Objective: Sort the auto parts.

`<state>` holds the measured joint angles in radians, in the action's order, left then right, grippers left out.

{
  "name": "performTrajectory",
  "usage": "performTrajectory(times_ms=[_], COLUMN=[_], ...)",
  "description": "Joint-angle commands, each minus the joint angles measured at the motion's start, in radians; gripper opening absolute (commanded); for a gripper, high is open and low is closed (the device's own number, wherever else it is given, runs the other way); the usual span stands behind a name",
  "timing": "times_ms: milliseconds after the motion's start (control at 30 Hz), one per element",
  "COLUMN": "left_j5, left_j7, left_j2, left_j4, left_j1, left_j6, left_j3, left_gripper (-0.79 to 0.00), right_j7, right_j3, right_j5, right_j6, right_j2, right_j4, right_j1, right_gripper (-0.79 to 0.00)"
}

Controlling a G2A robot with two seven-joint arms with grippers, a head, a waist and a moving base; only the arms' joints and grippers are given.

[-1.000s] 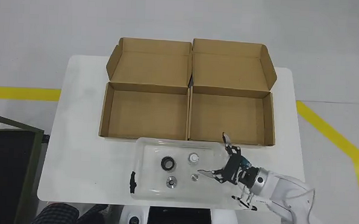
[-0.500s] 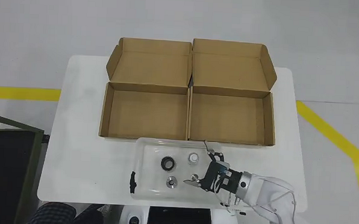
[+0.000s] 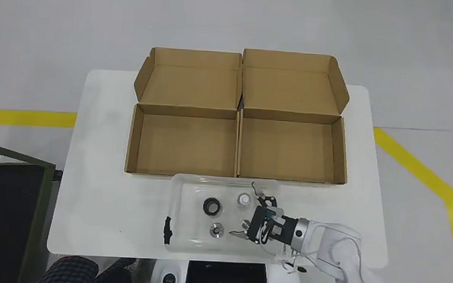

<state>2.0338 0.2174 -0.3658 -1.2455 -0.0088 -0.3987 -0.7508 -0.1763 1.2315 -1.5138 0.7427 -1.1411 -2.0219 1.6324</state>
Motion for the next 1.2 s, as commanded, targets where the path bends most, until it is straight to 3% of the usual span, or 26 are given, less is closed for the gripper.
performTrajectory(times_ms=[0, 100, 167, 367, 433, 500, 633, 767, 833, 1167], left_j5=[0.0, 0.0, 0.0, 0.0, 0.0, 0.0, 0.0, 0.0, 0.0, 0.0], left_j7=[0.0, 0.0, 0.0, 0.0, 0.0, 0.0, 0.0, 0.0, 0.0, 0.0], left_j2=[0.0, 0.0, 0.0, 0.0, 0.0, 0.0, 0.0, 0.0, 0.0, 0.0], left_j4=[0.0, 0.0, 0.0, 0.0, 0.0, 0.0, 0.0, 0.0, 0.0, 0.0], left_j1=[0.0, 0.0, 0.0, 0.0, 0.0, 0.0, 0.0, 0.0, 0.0, 0.0], left_j6=[0.0, 0.0, 0.0, 0.0, 0.0, 0.0, 0.0, 0.0, 0.0, 0.0], left_j3=[0.0, 0.0, 0.0, 0.0, 0.0, 0.0, 0.0, 0.0, 0.0, 0.0], left_gripper=[0.0, 0.0, 0.0, 0.0, 0.0, 0.0, 0.0, 0.0, 0.0, 0.0], right_j7=[-0.009, -0.025, -0.032, -0.045, -0.049, -0.056, -0.068, -0.093, -0.094, 0.019], right_j3=[-0.006, -0.017, -0.025, -0.034, -0.036, -0.039, -0.042, -0.046, -0.043, 0.009], right_j5=[0.007, 0.009, 0.013, 0.024, 0.027, 0.03, 0.032, 0.013, 0.008, 0.076], right_j6=[-0.001, -0.006, -0.007, -0.018, -0.022, -0.028, -0.044, -0.064, -0.065, -0.034], right_j2=[0.0, 0.001, 0.001, 0.003, 0.003, 0.004, 0.004, 0.006, 0.008, 0.022], right_j4=[0.008, 0.018, 0.026, 0.048, 0.053, 0.061, 0.068, 0.066, 0.058, -0.015], right_j1=[-0.008, -0.02, -0.026, -0.046, -0.051, -0.06, -0.071, -0.075, -0.072, -0.012], right_gripper=[0.0, -0.04, -0.139, -0.151, -0.191, -0.403, -0.48, -0.61, -0.776, -0.785])
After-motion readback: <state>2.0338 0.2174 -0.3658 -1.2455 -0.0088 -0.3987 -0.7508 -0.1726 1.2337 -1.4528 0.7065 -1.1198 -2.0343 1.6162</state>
